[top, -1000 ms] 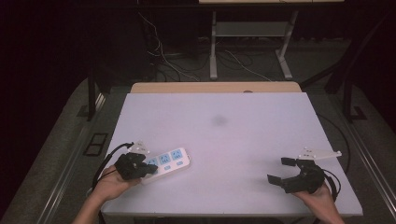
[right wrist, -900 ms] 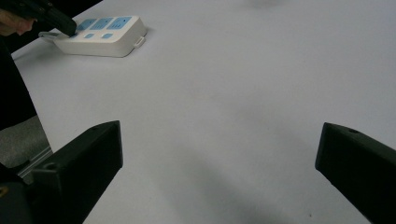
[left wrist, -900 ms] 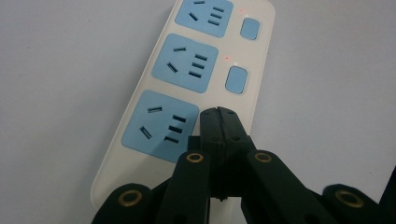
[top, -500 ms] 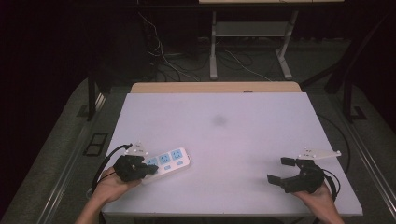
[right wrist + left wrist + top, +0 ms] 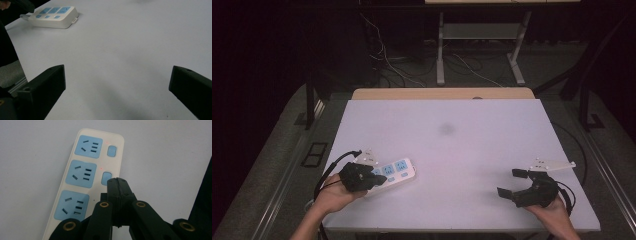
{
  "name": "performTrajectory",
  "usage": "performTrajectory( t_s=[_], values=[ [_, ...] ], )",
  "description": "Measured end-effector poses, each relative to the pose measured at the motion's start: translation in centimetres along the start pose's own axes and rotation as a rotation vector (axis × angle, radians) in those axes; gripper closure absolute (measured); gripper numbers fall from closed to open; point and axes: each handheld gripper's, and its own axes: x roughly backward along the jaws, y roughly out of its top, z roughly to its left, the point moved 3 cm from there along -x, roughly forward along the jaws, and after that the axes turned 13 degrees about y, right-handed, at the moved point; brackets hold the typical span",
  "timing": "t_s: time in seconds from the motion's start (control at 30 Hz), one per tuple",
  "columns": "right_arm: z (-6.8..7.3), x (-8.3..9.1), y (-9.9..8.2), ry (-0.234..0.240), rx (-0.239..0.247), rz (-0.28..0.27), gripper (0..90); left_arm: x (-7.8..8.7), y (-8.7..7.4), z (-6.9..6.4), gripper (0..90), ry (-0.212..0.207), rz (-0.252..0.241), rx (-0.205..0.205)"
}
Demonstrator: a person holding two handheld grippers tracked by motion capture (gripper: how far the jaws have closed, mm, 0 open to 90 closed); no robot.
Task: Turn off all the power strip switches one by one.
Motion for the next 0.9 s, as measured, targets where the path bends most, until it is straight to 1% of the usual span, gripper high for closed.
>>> performTrajectory(
  t_s=[0.1,0.17,0.27,0.4,0.5,0.53,0.63,0.67,0.83,0.9],
  values=[
    [0.0,0.0,0.0,0.000,0.001,0.000,0.6,0.1,0.4,0.0,89.5,0.002,-0.001,0.001],
    [0.0,0.0,0.0,0.000,0.000,0.000,0.6,0.2,0.6,0.1,89.5,0.004,0.001,-0.010],
    [0.0,0.0,0.0,0.000,0.000,-0.002,0.6,0.4,0.9,0.3,89.5,0.013,-0.004,-0.011],
    [0.0,0.0,0.0,0.000,0.001,0.000,0.6,0.6,1.3,0.5,89.4,0.011,-0.003,-0.008],
    [0.0,0.0,0.0,0.000,0.000,0.000,0.6,0.5,1.4,0.6,89.4,0.011,0.003,-0.017],
    [0.0,0.0,0.0,0.000,0.000,0.000,0.6,0.5,1.5,0.6,89.4,0.011,0.003,-0.012],
    [0.0,0.0,0.0,-0.001,0.000,0.001,0.6,0.4,1.6,0.8,89.4,0.011,0.010,-0.018],
    [0.0,0.0,0.0,-0.001,0.000,0.002,0.6,0.3,1.6,0.8,89.5,0.011,0.007,-0.012],
    [0.0,0.0,0.0,0.000,0.000,0.000,0.6,-0.1,1.9,0.9,89.4,0.008,0.009,-0.010],
    [0.0,0.0,0.0,-0.001,0.000,0.001,0.6,-0.3,1.9,0.9,89.4,0.009,0.013,-0.015]
  ],
)
